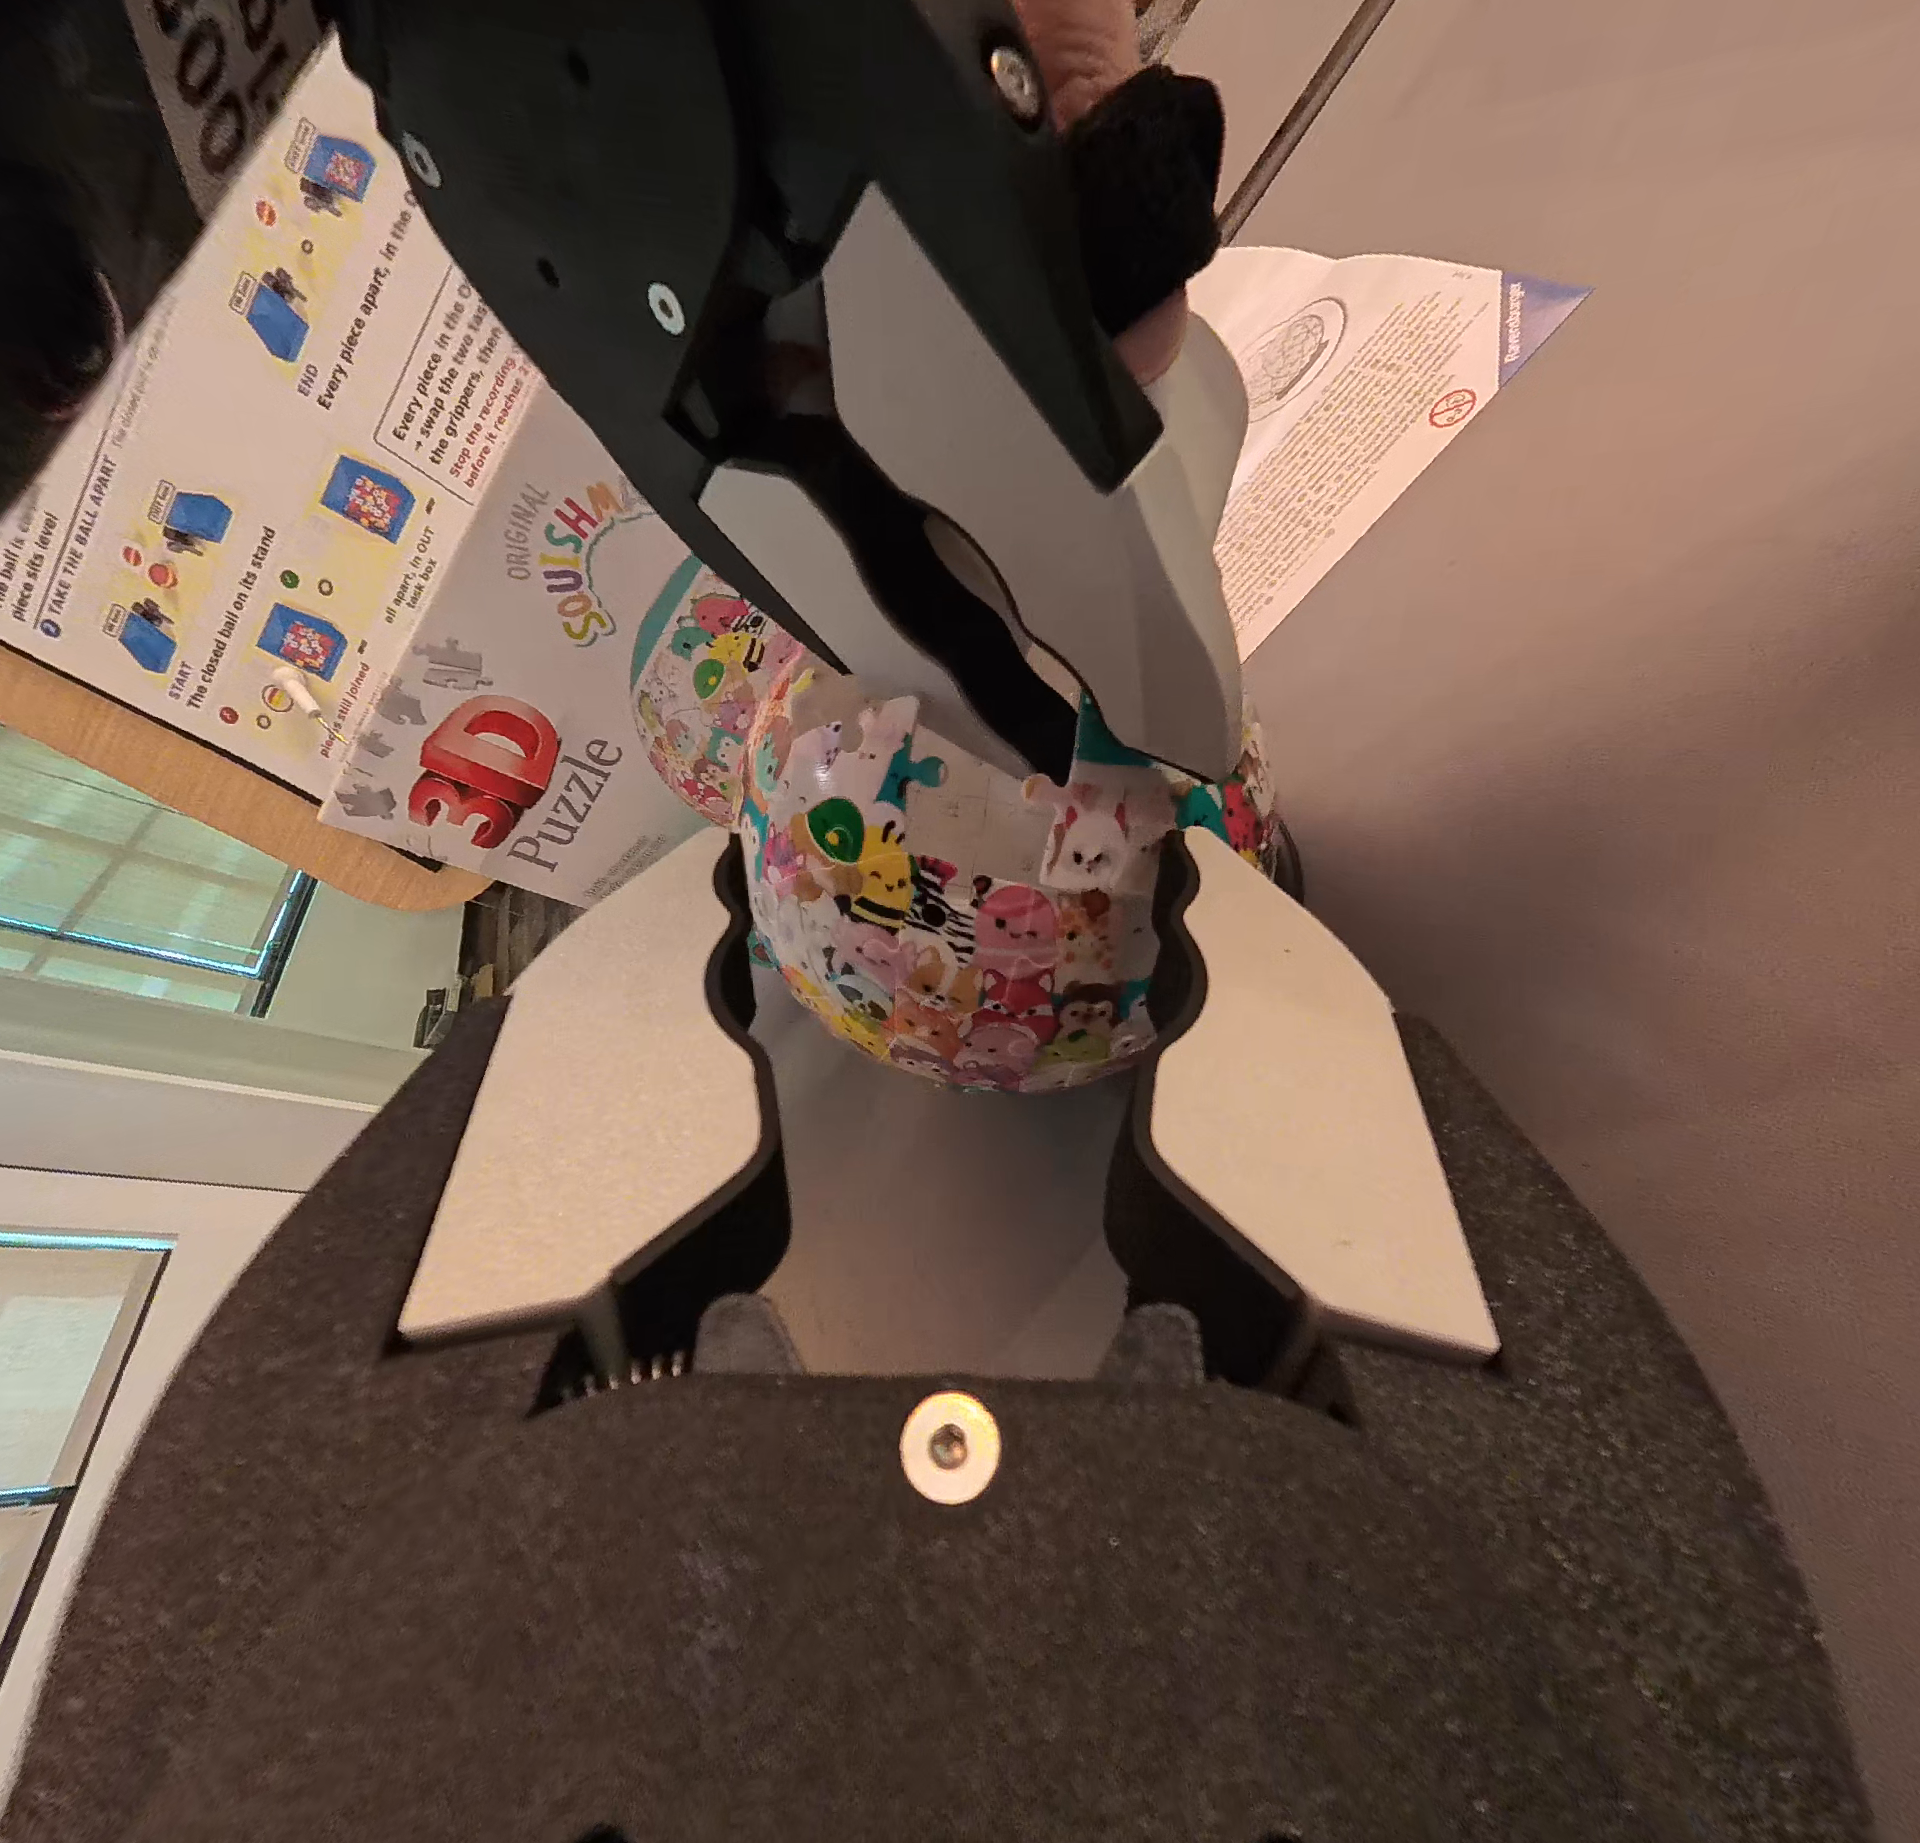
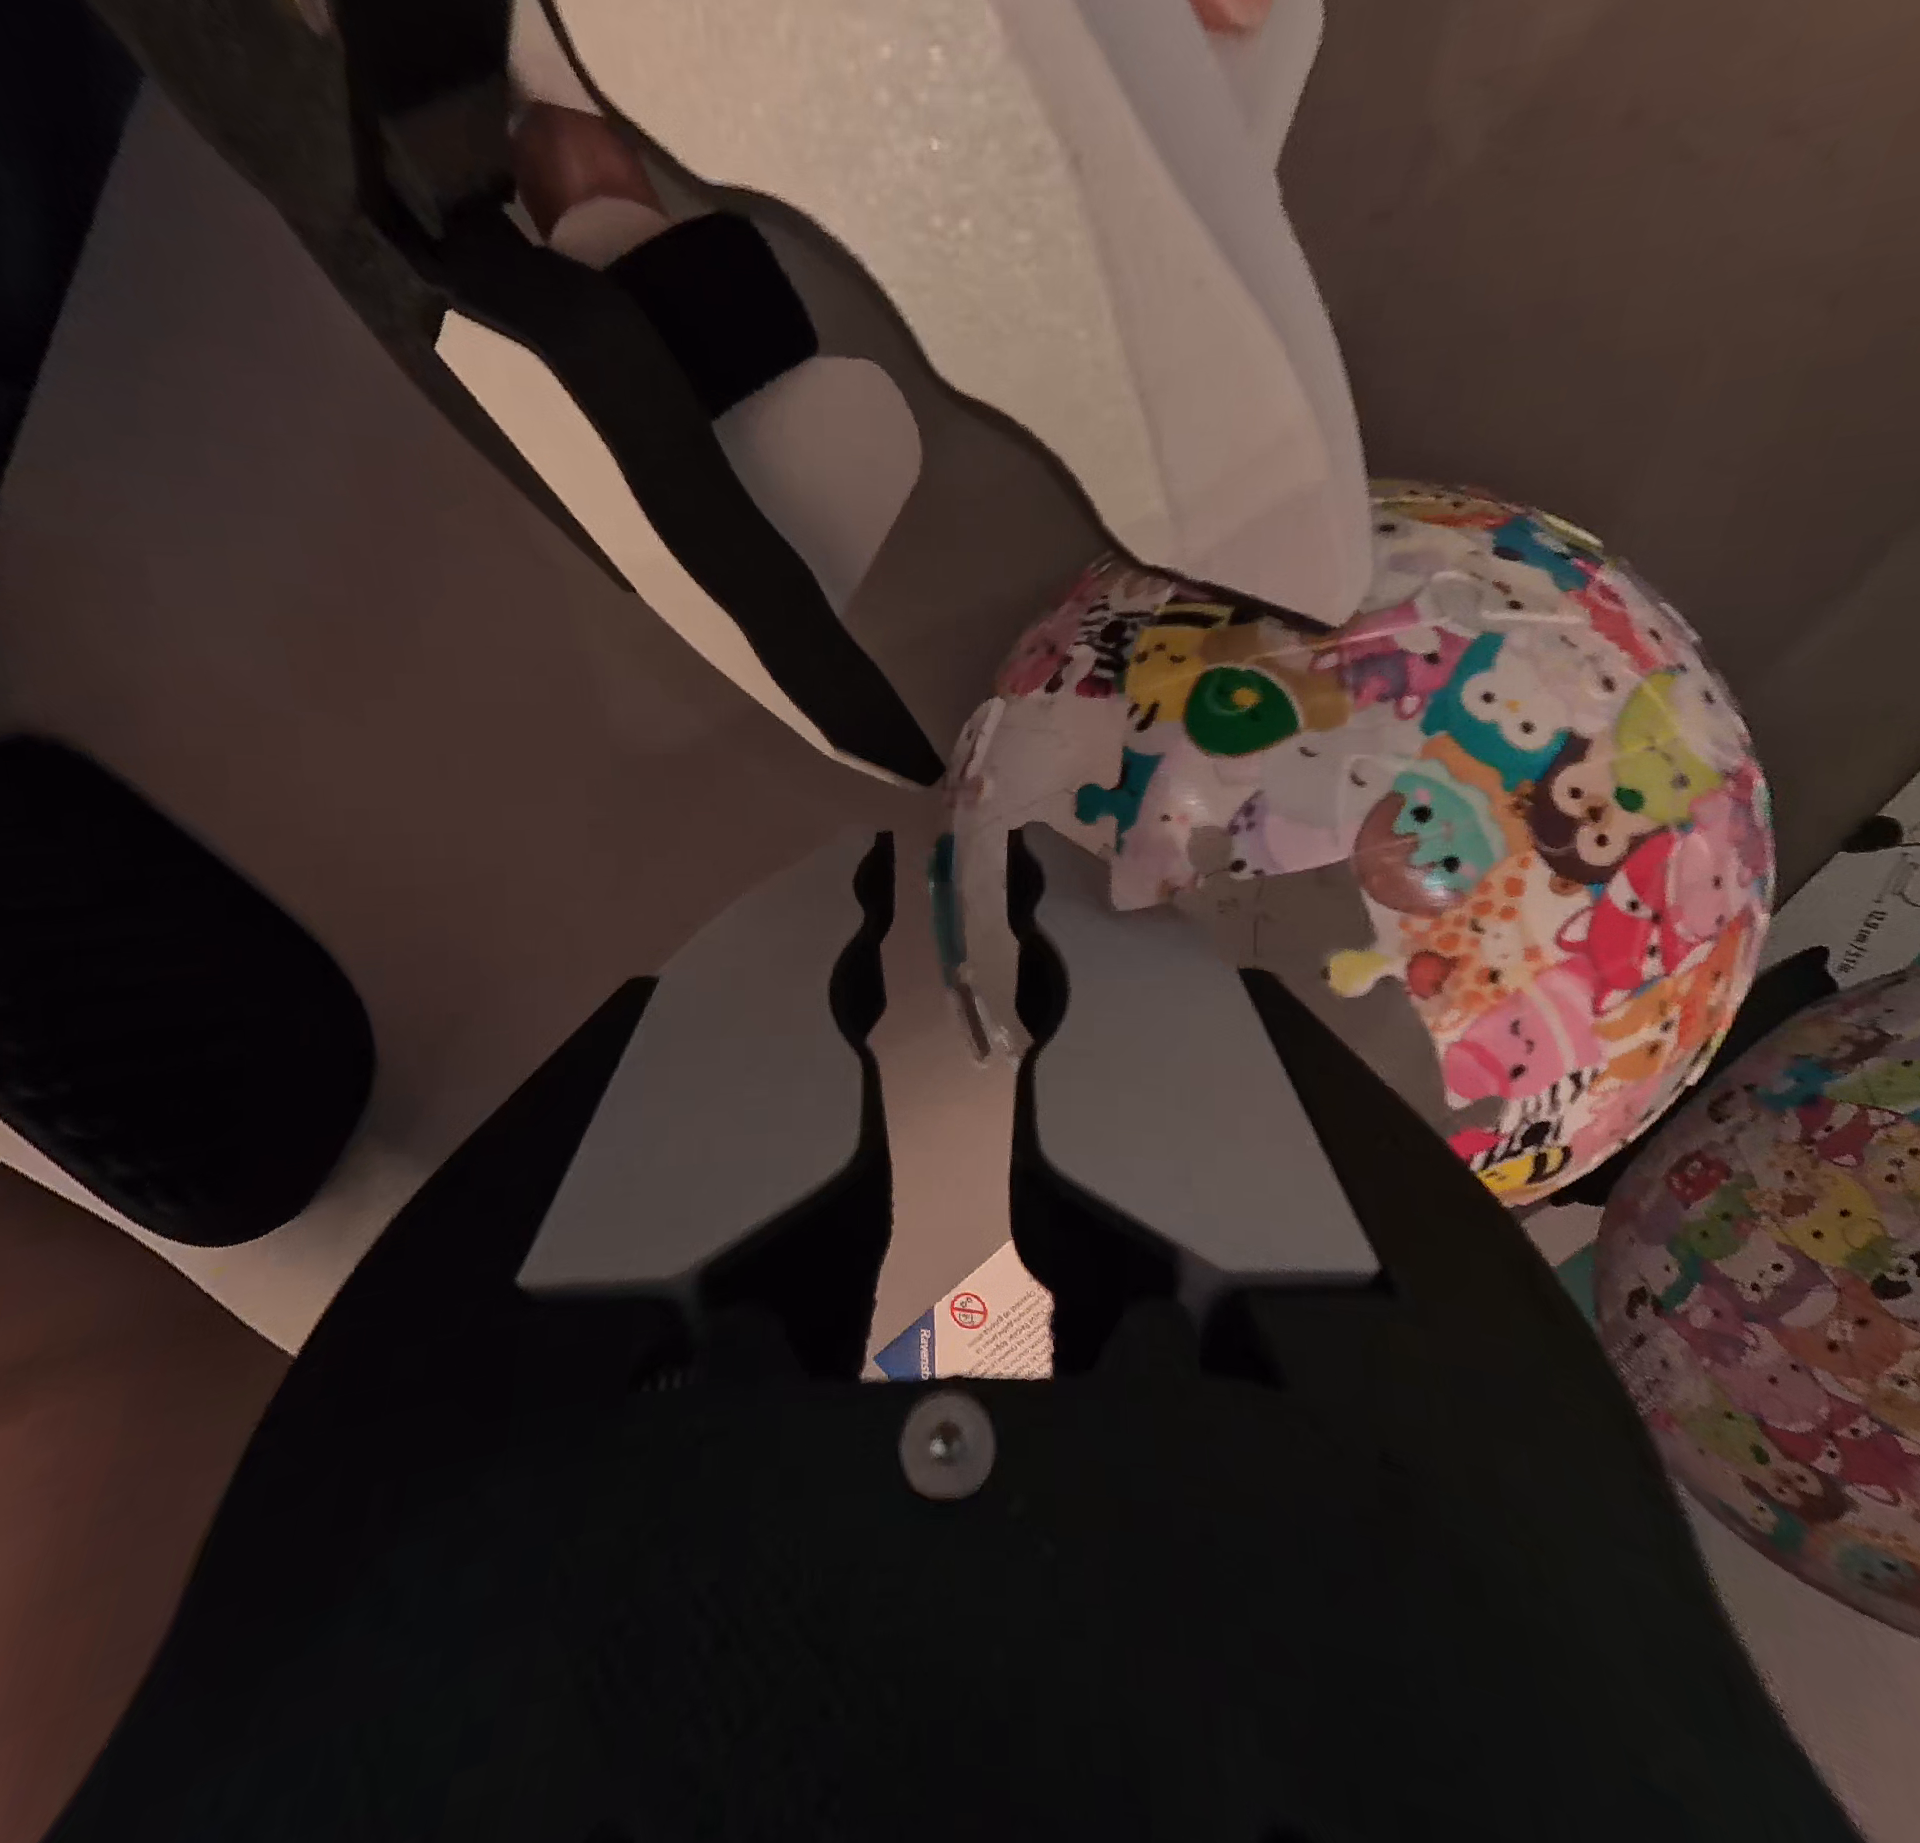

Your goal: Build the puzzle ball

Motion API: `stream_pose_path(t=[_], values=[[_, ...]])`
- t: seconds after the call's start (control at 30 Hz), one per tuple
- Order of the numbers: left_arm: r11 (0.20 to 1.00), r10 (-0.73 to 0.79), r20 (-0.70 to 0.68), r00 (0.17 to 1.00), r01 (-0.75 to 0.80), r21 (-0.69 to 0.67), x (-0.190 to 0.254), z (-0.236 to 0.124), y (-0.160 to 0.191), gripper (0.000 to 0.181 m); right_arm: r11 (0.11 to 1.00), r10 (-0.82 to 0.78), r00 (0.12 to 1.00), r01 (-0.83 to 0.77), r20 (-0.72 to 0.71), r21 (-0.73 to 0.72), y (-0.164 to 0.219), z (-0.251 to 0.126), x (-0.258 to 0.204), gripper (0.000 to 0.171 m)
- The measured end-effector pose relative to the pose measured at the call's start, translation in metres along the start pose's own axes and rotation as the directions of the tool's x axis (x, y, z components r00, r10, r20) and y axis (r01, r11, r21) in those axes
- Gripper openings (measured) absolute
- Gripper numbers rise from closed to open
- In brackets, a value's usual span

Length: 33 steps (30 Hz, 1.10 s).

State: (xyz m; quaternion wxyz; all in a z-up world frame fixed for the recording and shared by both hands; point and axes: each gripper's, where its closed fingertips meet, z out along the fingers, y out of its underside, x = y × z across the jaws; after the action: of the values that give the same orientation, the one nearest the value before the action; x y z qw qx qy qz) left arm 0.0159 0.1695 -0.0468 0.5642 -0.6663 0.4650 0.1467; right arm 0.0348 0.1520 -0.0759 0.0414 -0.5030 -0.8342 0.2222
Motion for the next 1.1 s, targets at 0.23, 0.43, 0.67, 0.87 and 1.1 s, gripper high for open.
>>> stream_pose_path(t=[0.23,0.43,0.67,0.87,1.1], values=[[1.0,-0.005,0.009,1.0,0.005,0.011,-0.002,-0.002,0.0,0.075,0.999,-0.023,0.998,0.025,-0.059,0.045,0.0,-0.012,-0.004,0.023],[1.0,-0.01,0.012,1.0,0.01,0.015,-0.002,-0.004,0.002,0.075,0.991,-0.05,0.987,0.068,-0.154,0.113,-0.008,-0.033,-0.006,0.028],[0.998,-0.036,0.031,0.999,0.035,0.048,-0.004,-0.011,0.005,0.074,0.995,0.005,0.986,0.012,-0.164,0.099,-0.027,-0.03,-0.005,0.028],[0.996,-0.06,0.056,0.997,0.056,0.064,-0.007,-0.02,0.017,0.074,0.997,0.063,0.984,-0.053,-0.164,0.063,-0.033,-0.024,0.0,0.026],[0.994,-0.09,0.053,0.995,0.086,0.075,-0.01,-0.028,0.028,0.073,0.998,-0.003,0.978,-0.01,-0.208,-0.062,-0.03,-0.017,-0.008,0.023]])
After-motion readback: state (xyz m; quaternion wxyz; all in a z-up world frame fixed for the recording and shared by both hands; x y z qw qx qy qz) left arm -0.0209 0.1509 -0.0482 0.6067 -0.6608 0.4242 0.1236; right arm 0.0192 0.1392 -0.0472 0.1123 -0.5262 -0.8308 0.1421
